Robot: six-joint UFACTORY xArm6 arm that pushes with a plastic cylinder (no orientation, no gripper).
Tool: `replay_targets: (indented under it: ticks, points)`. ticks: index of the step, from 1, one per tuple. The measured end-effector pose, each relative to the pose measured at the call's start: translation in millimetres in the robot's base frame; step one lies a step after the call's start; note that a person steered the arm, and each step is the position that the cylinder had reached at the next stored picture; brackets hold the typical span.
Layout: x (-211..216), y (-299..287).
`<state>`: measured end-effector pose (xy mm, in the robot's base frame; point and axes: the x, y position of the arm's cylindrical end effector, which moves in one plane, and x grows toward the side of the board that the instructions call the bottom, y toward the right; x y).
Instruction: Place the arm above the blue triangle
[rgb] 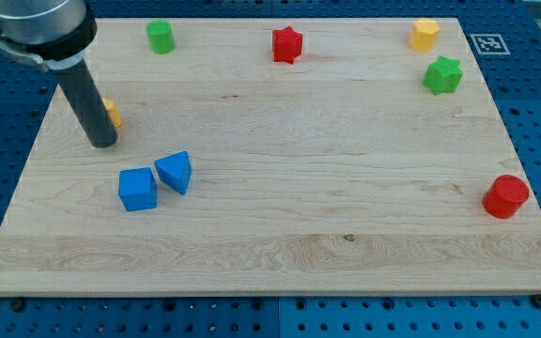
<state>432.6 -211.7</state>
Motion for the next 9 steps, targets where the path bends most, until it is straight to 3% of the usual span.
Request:
replay_targets:
  ticks: [2, 6, 9]
  points:
    - [6.6, 13.9]
    - [10.6, 183.0]
    - [12.9, 193.1]
